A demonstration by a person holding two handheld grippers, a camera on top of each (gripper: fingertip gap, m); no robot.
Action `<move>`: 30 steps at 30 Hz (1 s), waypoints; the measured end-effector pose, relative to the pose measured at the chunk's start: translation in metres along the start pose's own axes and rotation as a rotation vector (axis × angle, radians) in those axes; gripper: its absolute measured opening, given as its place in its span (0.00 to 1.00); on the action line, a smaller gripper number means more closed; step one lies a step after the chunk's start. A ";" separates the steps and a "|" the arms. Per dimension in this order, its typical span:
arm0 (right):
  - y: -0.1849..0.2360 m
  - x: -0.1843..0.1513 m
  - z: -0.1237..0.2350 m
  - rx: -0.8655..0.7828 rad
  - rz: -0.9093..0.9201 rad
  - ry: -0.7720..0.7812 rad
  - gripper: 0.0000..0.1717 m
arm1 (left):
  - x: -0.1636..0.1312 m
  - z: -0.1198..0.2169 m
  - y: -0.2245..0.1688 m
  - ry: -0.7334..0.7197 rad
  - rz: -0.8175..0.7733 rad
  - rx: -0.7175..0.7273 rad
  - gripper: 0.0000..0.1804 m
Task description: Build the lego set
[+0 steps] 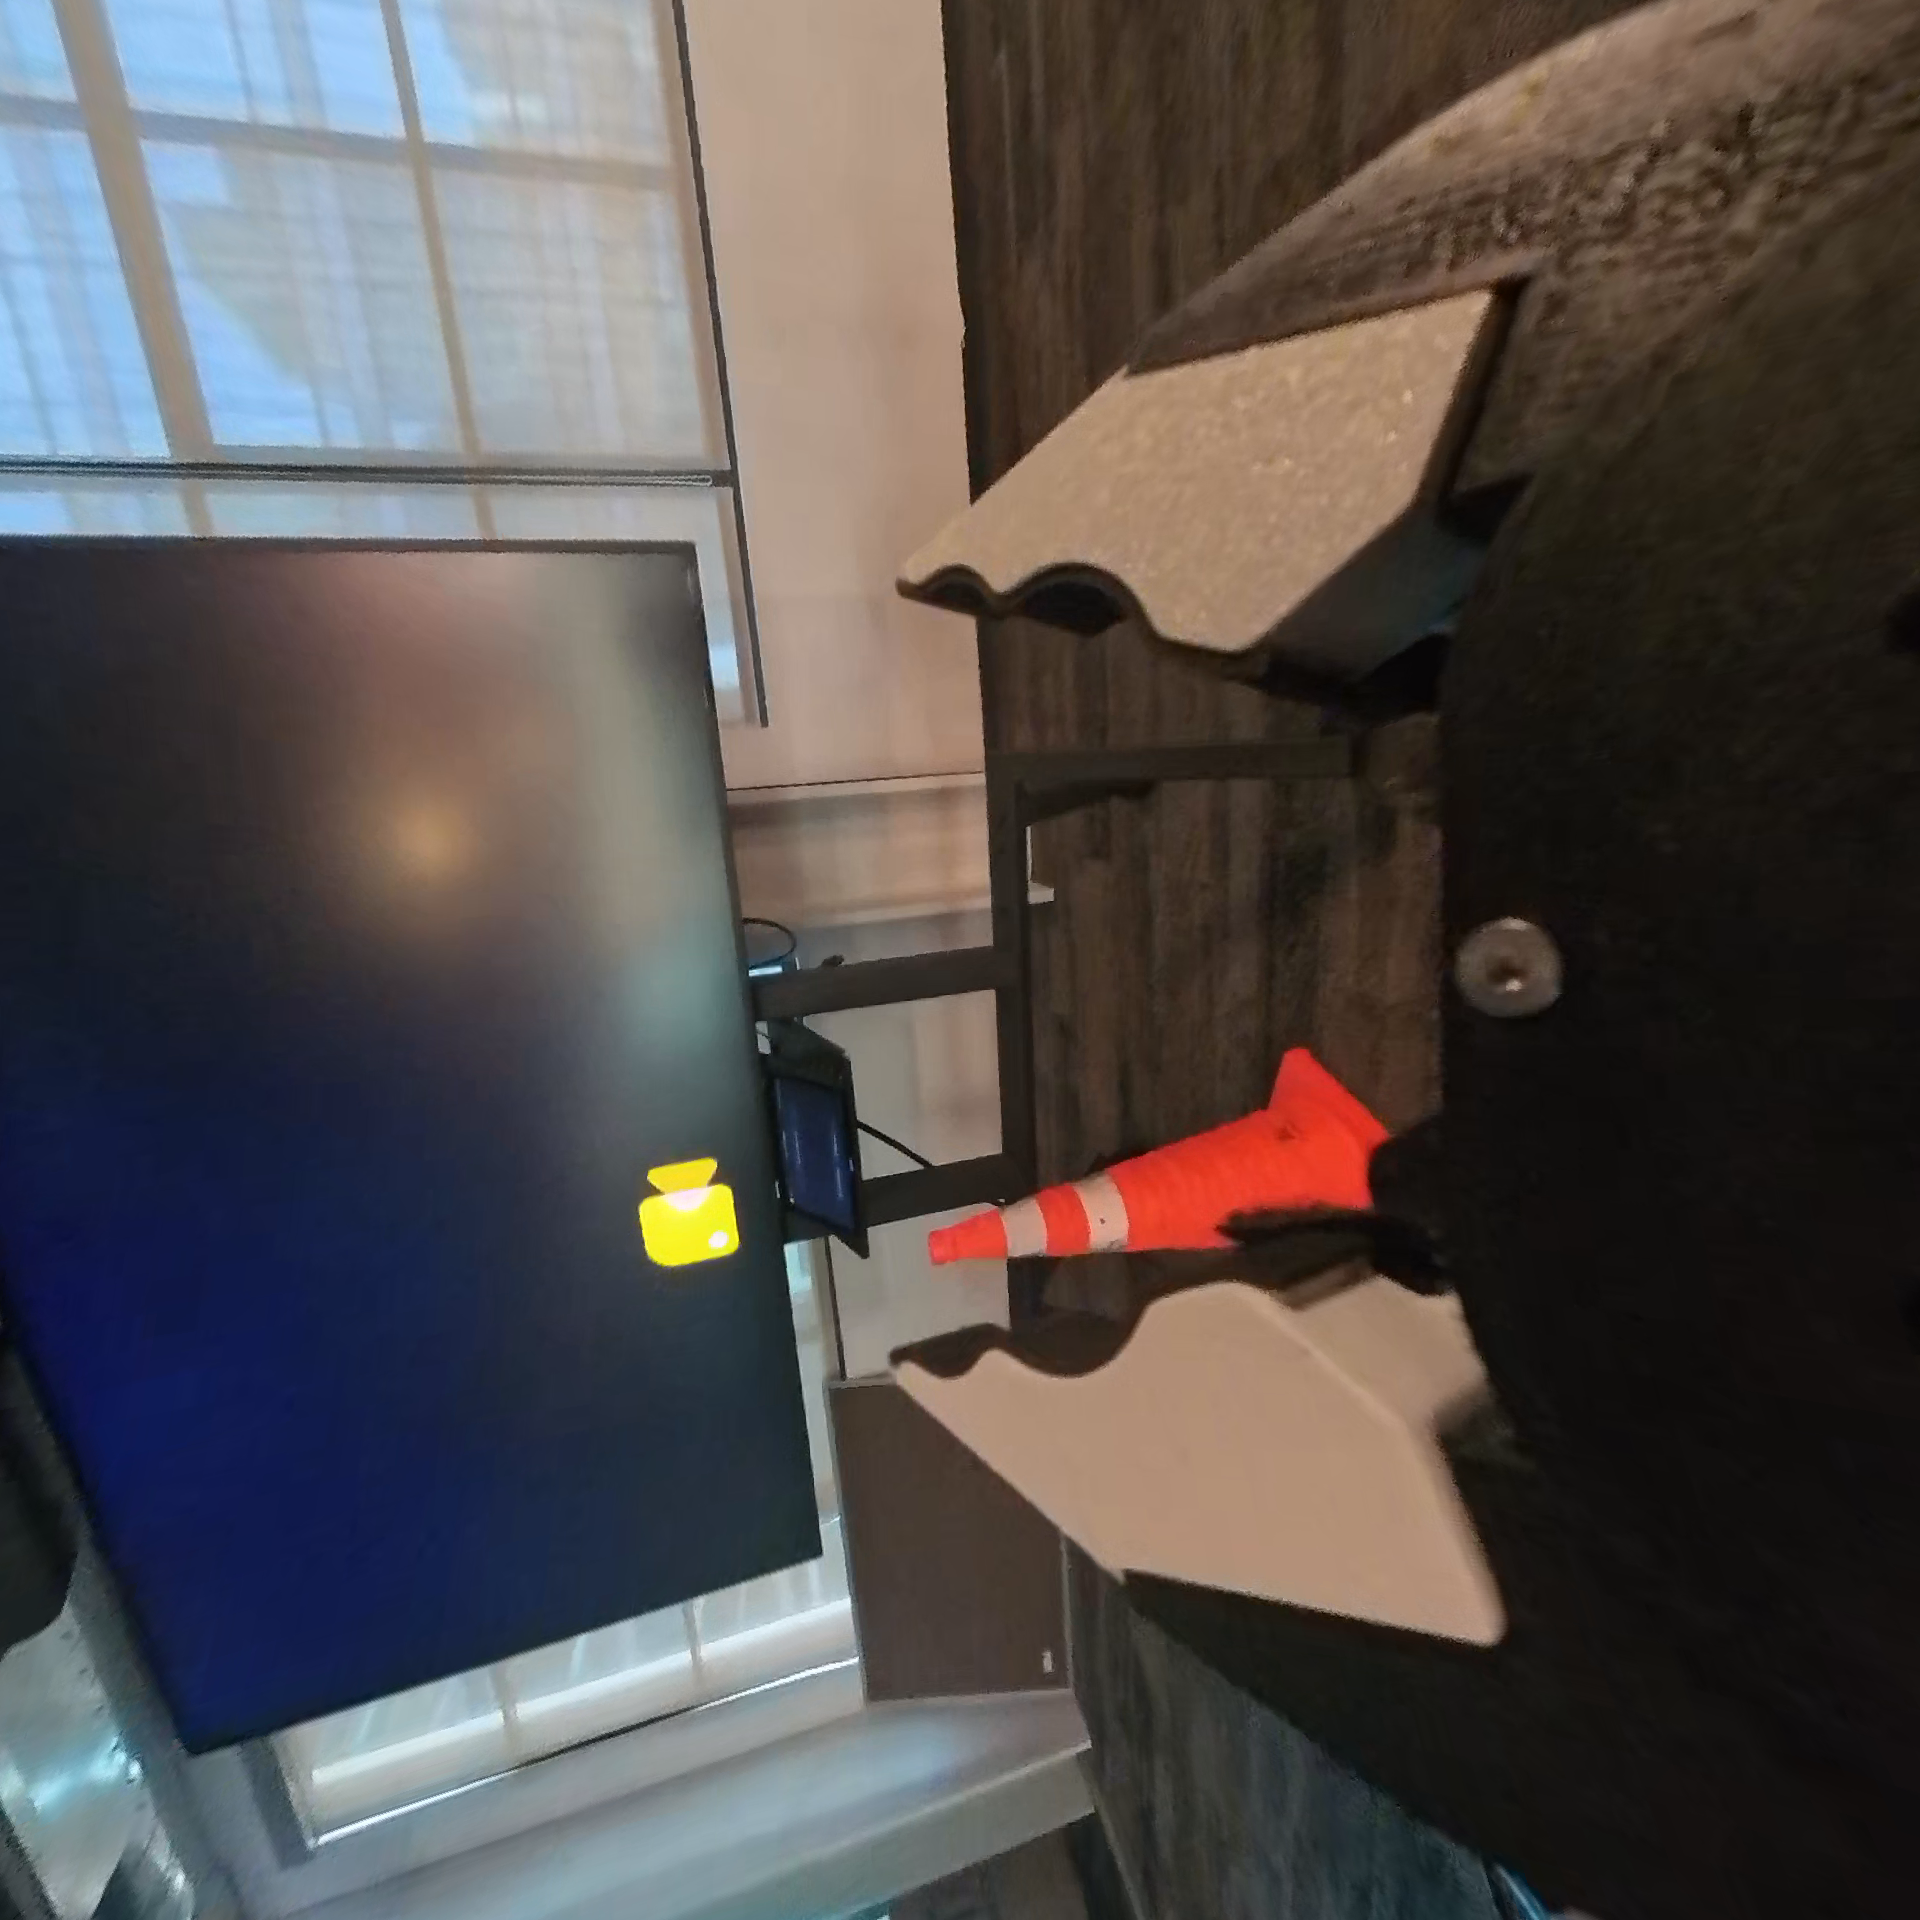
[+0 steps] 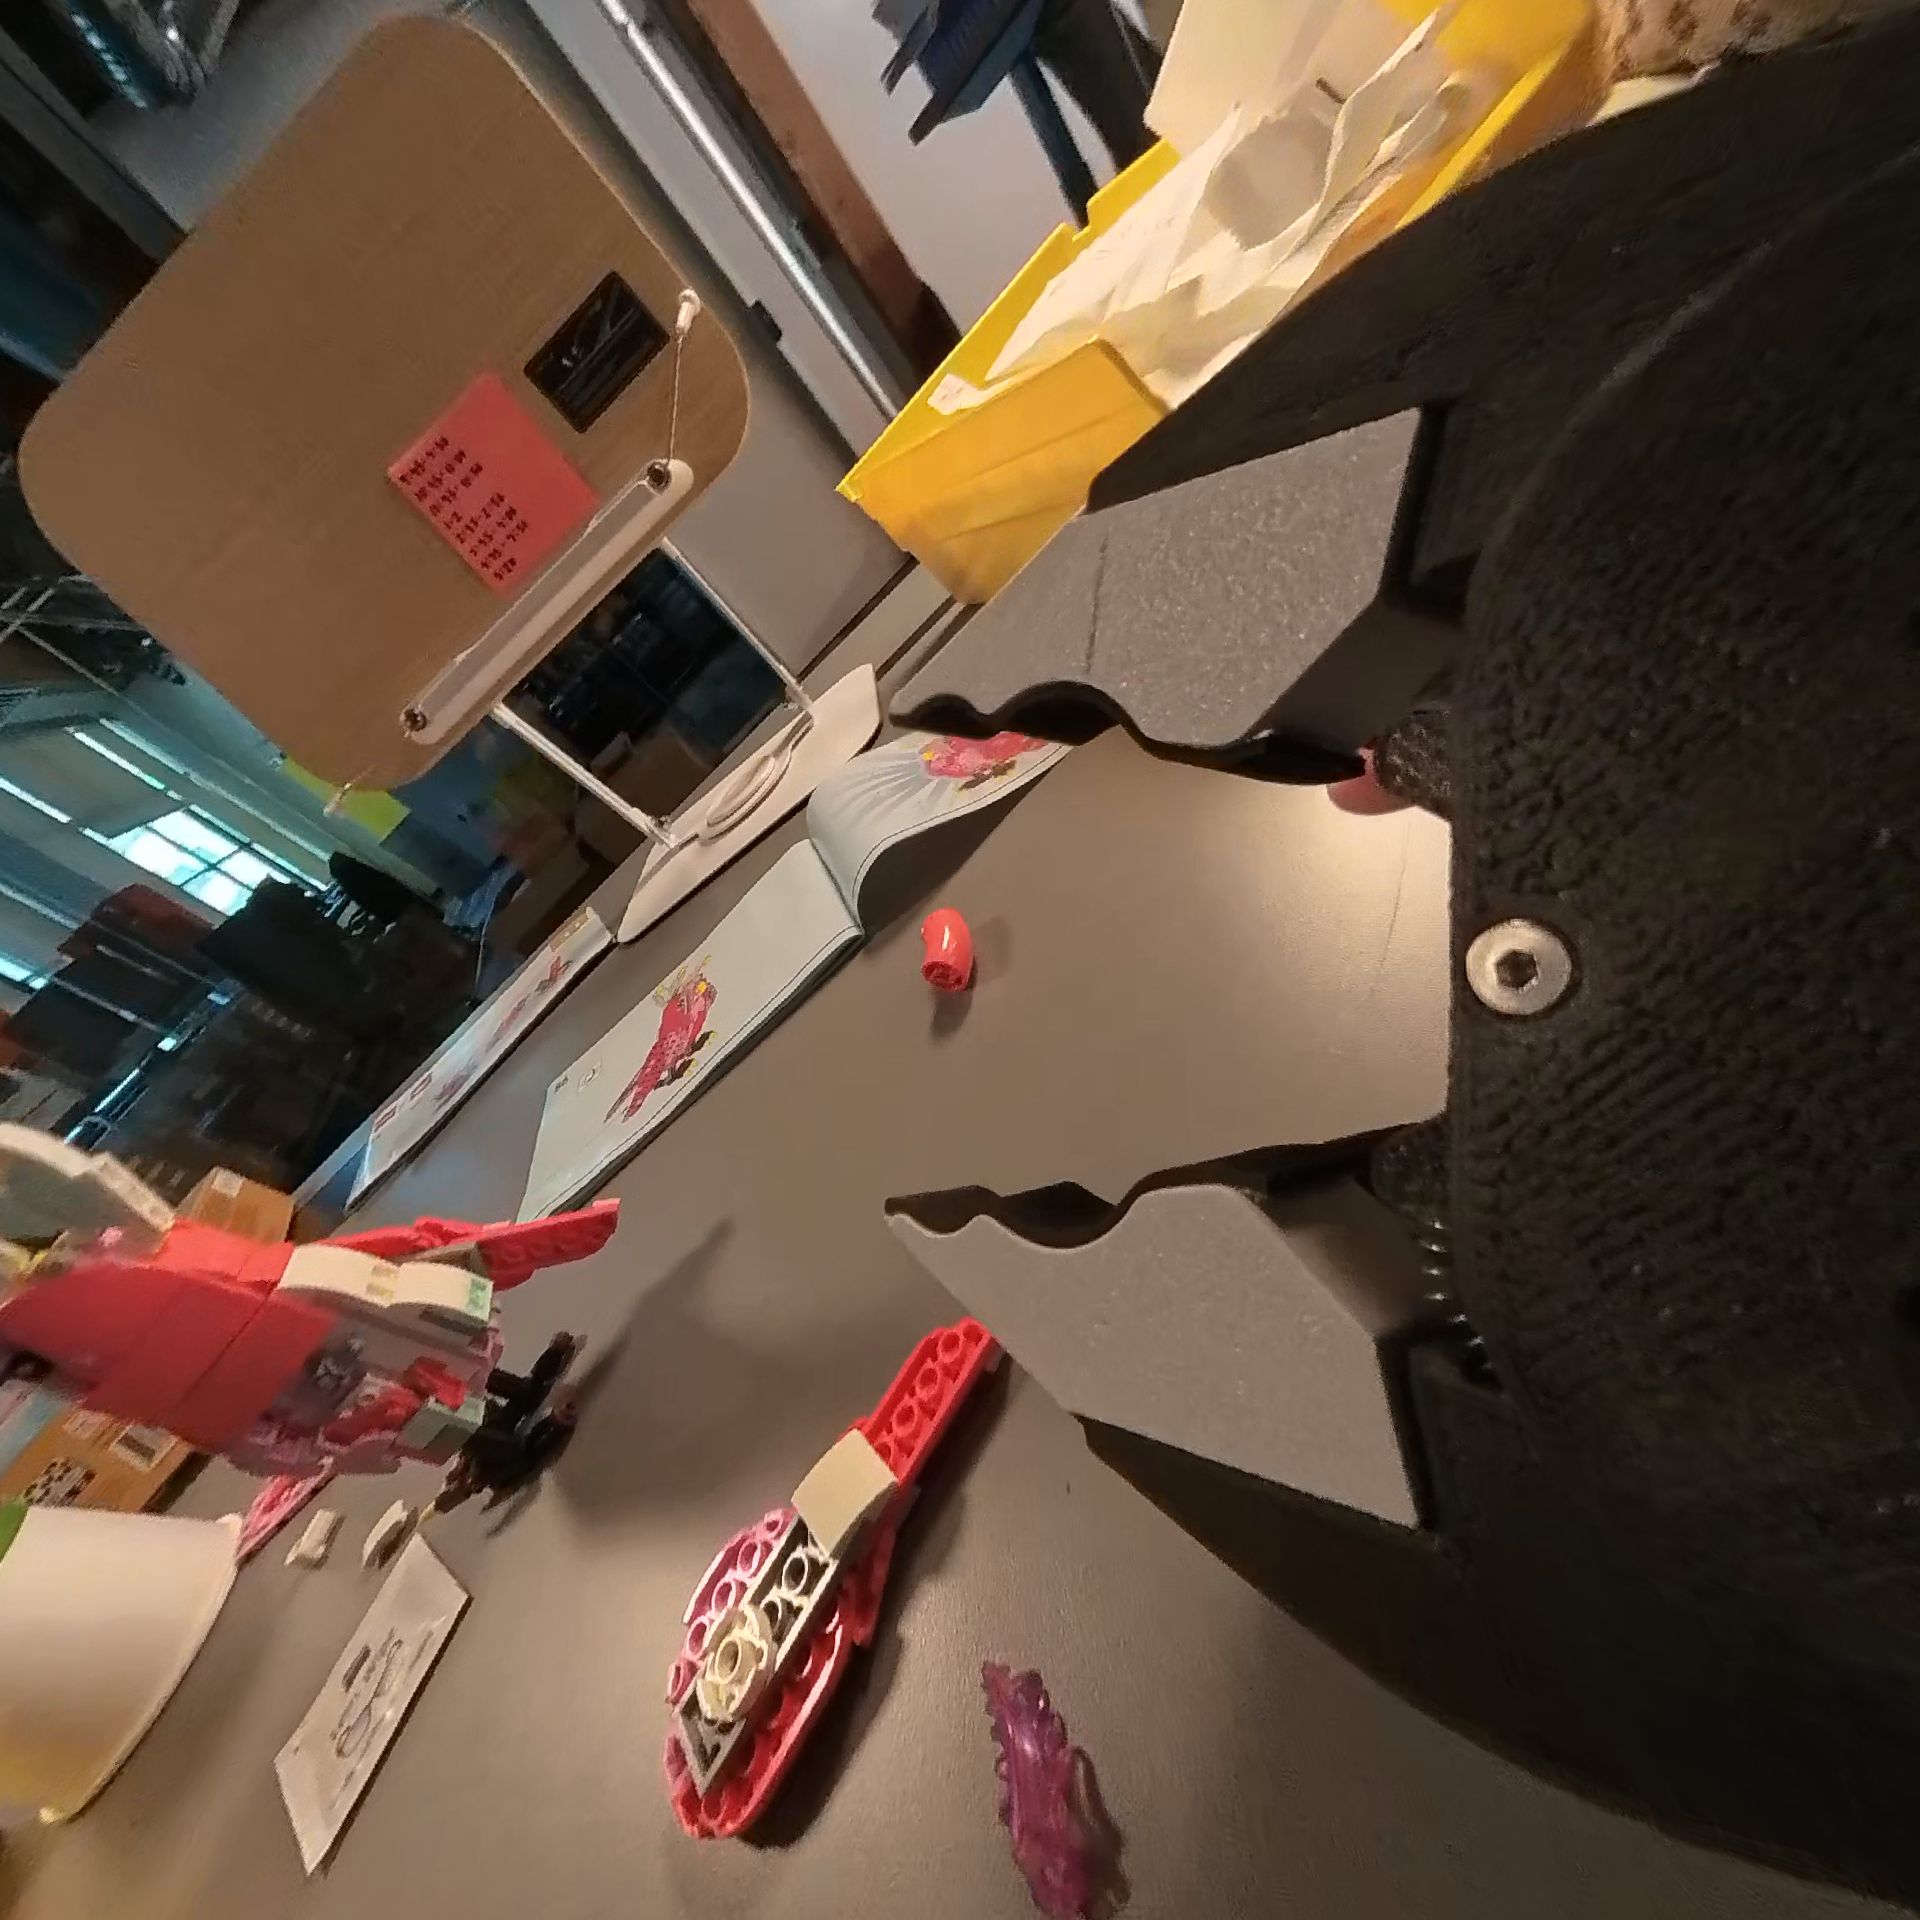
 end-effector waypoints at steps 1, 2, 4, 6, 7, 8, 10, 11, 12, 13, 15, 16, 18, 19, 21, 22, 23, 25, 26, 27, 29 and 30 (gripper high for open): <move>0.001 0.001 0.001 0.009 0.002 -0.013 0.50 | -0.002 0.005 0.005 0.011 0.001 -0.005 0.74; 0.002 0.003 0.003 0.019 0.002 -0.028 0.49 | -0.004 0.009 0.009 0.024 -0.003 -0.006 0.74; 0.003 0.006 0.006 0.033 -0.005 -0.054 0.50 | -0.010 0.018 0.016 0.048 -0.004 -0.009 0.74; 0.004 0.008 0.008 0.054 -0.016 -0.080 0.50 | -0.016 0.025 0.017 0.076 0.007 -0.023 0.74; 0.006 0.010 0.009 0.077 -0.021 -0.094 0.50 | -0.021 0.027 0.017 0.106 0.007 -0.033 0.74; 0.008 0.011 0.010 0.097 -0.020 -0.112 0.50 | -0.027 0.028 0.014 0.143 0.004 -0.055 0.74; 0.008 0.014 0.012 0.111 -0.013 -0.152 0.49 | -0.035 0.033 0.007 0.191 0.002 -0.104 0.75; 0.007 0.015 0.013 0.110 -0.011 -0.172 0.49 | -0.035 0.037 0.005 0.196 0.000 -0.124 0.75; 0.006 0.017 0.014 0.107 -0.014 -0.192 0.49 | -0.034 0.041 0.004 0.195 -0.003 -0.138 0.75; 0.004 0.019 0.016 0.102 -0.022 -0.211 0.49 | -0.033 0.045 0.003 0.194 -0.002 -0.152 0.75; 0.001 0.022 0.021 0.097 -0.046 -0.252 0.49 | -0.031 0.054 0.000 0.197 0.010 -0.187 0.74; 0.000 0.024 0.022 0.101 -0.063 -0.274 0.49 | -0.030 0.059 -0.001 0.201 0.016 -0.202 0.74; -0.003 0.027 0.025 0.111 -0.105 -0.309 0.49 | -0.030 0.066 -0.005 0.220 0.033 -0.235 0.75; -0.006 0.028 0.026 0.114 -0.129 -0.324 0.50 | -0.030 0.071 -0.008 0.232 0.052 -0.254 0.75; -0.011 0.031 0.028 0.117 -0.187 -0.360 0.51 | -0.028 0.080 -0.015 0.239 0.107 -0.298 0.75; -0.015 0.032 0.030 0.118 -0.221 -0.383 0.51 | -0.027 0.086 -0.020 0.237 0.139 -0.319 0.75; -0.018 0.034 0.032 0.121 -0.257 -0.407 0.52 | -0.026 0.092 -0.025 0.236 0.169 -0.344 0.75; -0.021 0.037 0.036 0.145 -0.319 -0.449 0.53 | -0.028 0.105 -0.042 0.249 0.226 -0.414 0.74; -0.021 0.039 0.038 0.167 -0.344 -0.469 0.53 | -0.033 0.114 -0.057 0.269 0.250 -0.479 0.73; -0.020 0.041 0.039 0.195 -0.370 -0.491 0.54 | -0.040 0.124 -0.076 0.291 0.265 -0.562 0.71; -0.018 0.045 0.043 0.246 -0.417 -0.530 0.56 | -0.069 0.141 -0.108 0.400 0.276 -0.665 0.76; -0.019 0.046 0.043 0.253 -0.434 -0.541 0.58 | -0.081 0.151 -0.124 0.465 0.311 -0.714 0.77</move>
Point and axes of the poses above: each gripper's, where its closed fingertips meet, z back along the fingers, x out of its top, y = z × x across the jaws, the point moved 1 cm from there along z, back along the fingers, and after that the axes turned 2 degrees about z, right-handed, at the moved point
